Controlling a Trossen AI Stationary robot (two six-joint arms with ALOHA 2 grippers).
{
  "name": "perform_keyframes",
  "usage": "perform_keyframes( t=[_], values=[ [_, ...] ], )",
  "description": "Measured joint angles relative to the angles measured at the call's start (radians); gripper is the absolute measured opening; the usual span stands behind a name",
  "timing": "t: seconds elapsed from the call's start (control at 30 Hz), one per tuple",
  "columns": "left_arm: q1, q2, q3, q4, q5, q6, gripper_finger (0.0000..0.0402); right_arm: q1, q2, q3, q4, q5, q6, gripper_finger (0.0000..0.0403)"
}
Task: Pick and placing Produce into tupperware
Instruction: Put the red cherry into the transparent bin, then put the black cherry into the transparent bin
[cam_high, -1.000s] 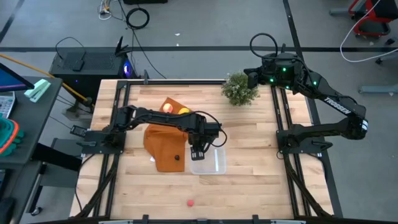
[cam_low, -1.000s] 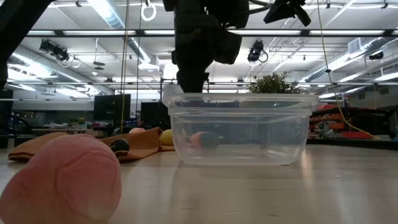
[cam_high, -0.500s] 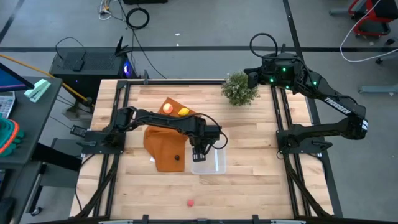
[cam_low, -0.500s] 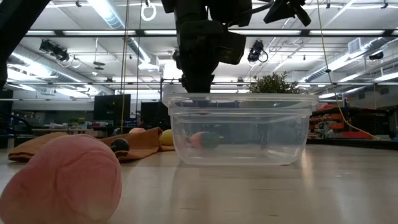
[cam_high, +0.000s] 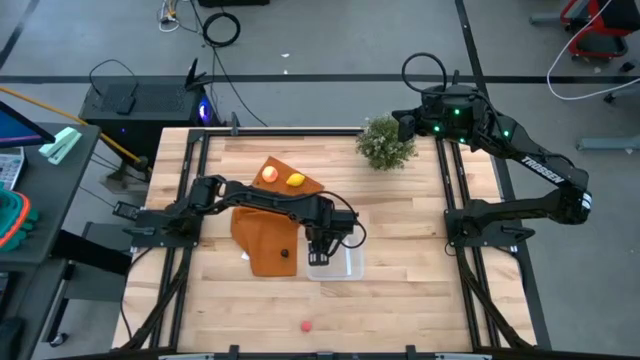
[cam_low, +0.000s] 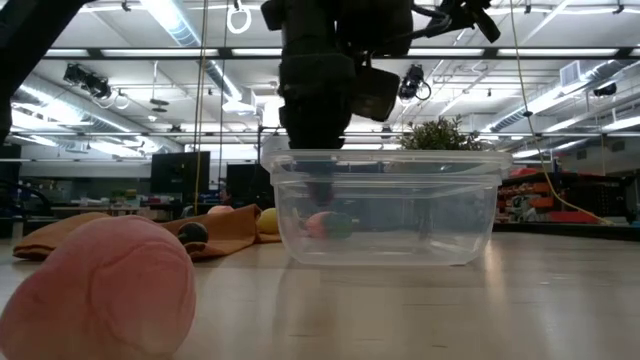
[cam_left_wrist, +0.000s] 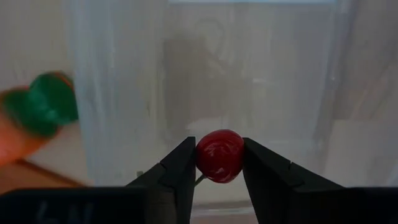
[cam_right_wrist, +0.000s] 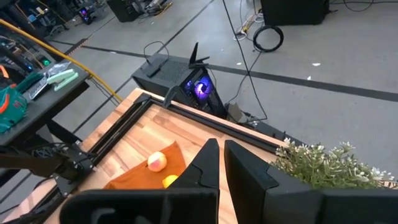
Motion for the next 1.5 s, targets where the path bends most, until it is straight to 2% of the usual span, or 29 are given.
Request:
perform_keyframes(
  t=[0.73, 1.13, 1.5],
  values=[
    [-0.007, 0.002, 0.001, 0.026, -0.015, 0.033, 0.0157, 0.0, 0.0, 0.0, 0.0, 0.0, 0.031, 0.0001],
    [-0.001, -0.003, 0.001, -0.011, -0.015, 0.042, 0.0133, 0.0, 0.0, 0.0, 0.0, 0.0, 0.027, 0.0001],
    [0.028, -0.118, 0.003, -0.112, -0.015, 0.078, 0.011, 0.0, 0.0, 0.0, -0.001, 0.0, 0.017, 0.0001]
  ],
)
